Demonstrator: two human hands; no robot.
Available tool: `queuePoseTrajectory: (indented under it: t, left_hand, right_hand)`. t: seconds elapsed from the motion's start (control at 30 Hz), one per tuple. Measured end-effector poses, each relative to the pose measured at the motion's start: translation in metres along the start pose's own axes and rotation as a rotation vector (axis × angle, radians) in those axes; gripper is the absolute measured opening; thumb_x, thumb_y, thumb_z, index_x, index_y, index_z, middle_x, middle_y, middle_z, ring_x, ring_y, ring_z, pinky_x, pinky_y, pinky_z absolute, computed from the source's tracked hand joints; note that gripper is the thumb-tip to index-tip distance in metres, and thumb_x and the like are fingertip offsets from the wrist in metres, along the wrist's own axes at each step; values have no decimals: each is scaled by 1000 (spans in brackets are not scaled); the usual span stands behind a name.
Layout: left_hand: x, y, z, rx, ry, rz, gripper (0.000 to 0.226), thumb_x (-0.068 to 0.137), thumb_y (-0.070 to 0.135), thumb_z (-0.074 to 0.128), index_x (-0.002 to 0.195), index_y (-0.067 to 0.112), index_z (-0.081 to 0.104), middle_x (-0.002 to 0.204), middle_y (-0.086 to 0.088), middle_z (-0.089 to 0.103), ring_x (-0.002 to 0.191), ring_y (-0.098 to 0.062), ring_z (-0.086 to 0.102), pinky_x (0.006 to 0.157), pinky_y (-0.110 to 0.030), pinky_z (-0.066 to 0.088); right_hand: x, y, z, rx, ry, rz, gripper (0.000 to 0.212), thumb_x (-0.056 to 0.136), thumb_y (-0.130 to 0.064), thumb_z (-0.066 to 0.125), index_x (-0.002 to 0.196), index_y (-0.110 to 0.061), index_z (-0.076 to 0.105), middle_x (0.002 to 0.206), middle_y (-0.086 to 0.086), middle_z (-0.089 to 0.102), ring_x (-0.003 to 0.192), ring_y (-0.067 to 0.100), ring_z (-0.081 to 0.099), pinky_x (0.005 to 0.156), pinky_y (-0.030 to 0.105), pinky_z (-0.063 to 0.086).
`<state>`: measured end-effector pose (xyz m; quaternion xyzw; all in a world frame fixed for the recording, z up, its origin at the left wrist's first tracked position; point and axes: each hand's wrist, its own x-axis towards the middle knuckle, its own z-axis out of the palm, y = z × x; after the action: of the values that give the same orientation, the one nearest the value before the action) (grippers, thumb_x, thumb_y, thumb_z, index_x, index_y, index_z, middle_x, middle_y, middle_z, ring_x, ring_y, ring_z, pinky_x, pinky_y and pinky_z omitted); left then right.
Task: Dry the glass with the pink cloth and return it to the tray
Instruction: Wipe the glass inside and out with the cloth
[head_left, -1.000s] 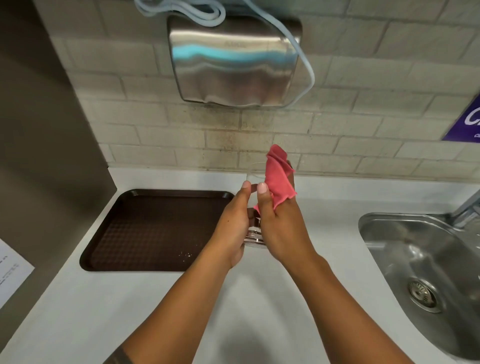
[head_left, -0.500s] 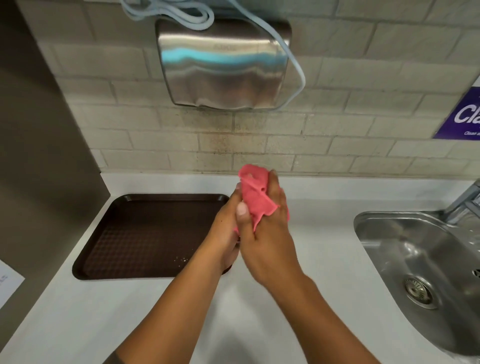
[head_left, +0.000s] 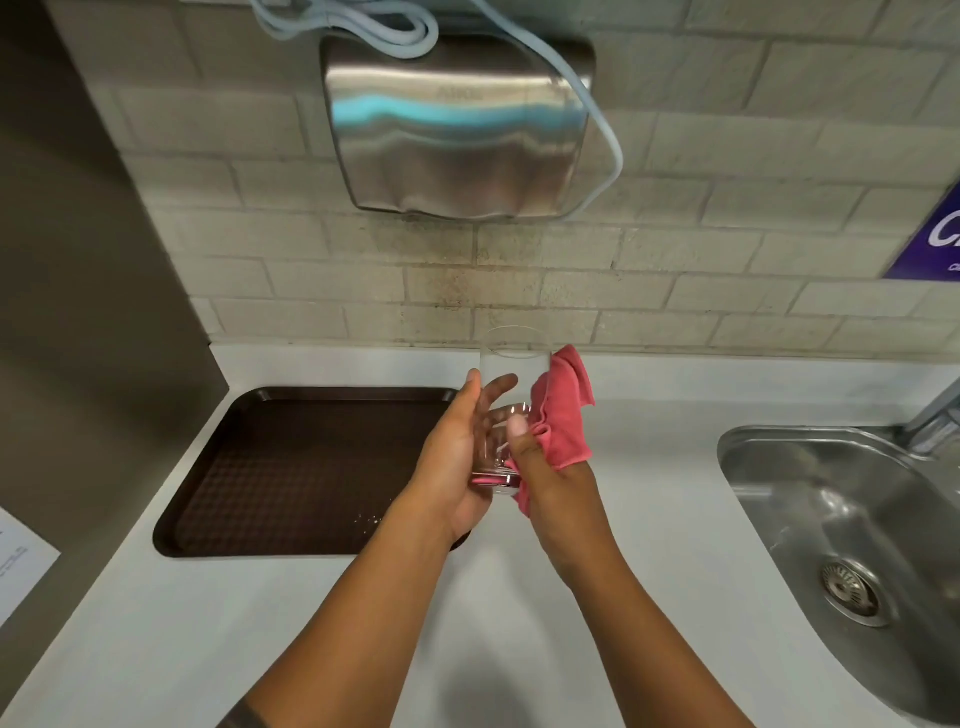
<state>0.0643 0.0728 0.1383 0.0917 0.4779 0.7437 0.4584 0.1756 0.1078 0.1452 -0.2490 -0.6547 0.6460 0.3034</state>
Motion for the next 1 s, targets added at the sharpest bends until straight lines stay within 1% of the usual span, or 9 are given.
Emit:
queuePoseTrajectory:
  t: [0.2, 0.33, 0.43, 0.53, 0.6, 0.73, 0.87, 0.93, 1.0]
  left_hand:
    - [0, -1, 8, 57, 139, 60, 56, 104, 60, 48, 134, 17, 70, 140, -19, 67, 127, -35, 68, 103, -47, 58]
    - [1, -1, 9, 405, 257, 271, 37, 110, 48, 41, 127, 28, 67, 117, -7, 74, 104, -30, 74, 92, -46, 62]
    - [-5, 6, 9, 488, 128, 237, 38, 110, 48, 41, 134, 33, 66, 120, 0, 76, 91, -16, 78, 76, -33, 62]
    - [-11, 4, 18, 511, -2, 172, 54, 106, 59, 40, 153, 33, 49, 144, 1, 64, 125, -20, 67, 107, -45, 53]
    - [-10, 3, 24, 516, 3, 191, 59, 107, 58, 40, 162, 37, 32, 151, 2, 57, 133, -19, 58, 115, -46, 47]
    - [-7, 9, 22, 415, 74, 197, 53, 109, 58, 35, 158, 37, 37, 124, 2, 68, 105, -17, 70, 92, -40, 60]
    - [-4, 9, 18, 379, 144, 141, 51, 108, 56, 42, 149, 29, 55, 143, -5, 63, 126, -22, 64, 114, -45, 48]
    - [-3, 7, 16, 276, 139, 72, 45, 108, 54, 45, 134, 23, 65, 135, -7, 69, 110, -23, 72, 92, -35, 60]
    - [-6, 2, 14, 265, 84, 65, 43, 110, 48, 38, 134, 23, 64, 137, -8, 70, 111, -22, 72, 69, -25, 60]
  right_hand:
    - [-4, 4, 0, 36, 1, -64, 65, 94, -25, 75, 104, -85, 52, 114, -16, 78, 110, 17, 76, 89, 44, 64]
    - [-3, 4, -2, -20, 100, -43, 48, 95, -20, 74, 101, -67, 65, 93, 8, 79, 88, 31, 79, 75, 44, 67]
    - [-5, 7, -6, -115, 156, -70, 31, 94, -19, 75, 102, -49, 69, 89, 11, 76, 84, 25, 78, 78, 41, 67]
    - [-6, 11, -4, -206, 180, -34, 17, 98, -13, 69, 112, -22, 65, 83, 0, 69, 74, 4, 71, 76, 37, 62]
    - [-9, 13, 1, -201, 182, 23, 21, 101, -16, 63, 122, -15, 63, 95, 4, 69, 86, 6, 70, 84, 40, 60]
    - [-27, 12, 3, -225, 134, 145, 64, 94, -57, 51, 145, -18, 51, 128, 8, 66, 121, 28, 66, 99, 38, 56]
    - [-47, 12, 8, -495, 13, -125, 82, 94, -74, 29, 164, -33, 19, 172, -9, 16, 161, 16, 11, 128, 47, 22]
    - [-37, 9, 7, -689, 29, -250, 78, 96, -75, 18, 165, -39, 10, 174, -18, -7, 159, 9, -18, 128, 47, 1]
    - [-21, -3, 7, -810, 64, -285, 78, 95, -72, 14, 165, -39, 7, 173, -21, -12, 158, 8, -23, 125, 48, -1]
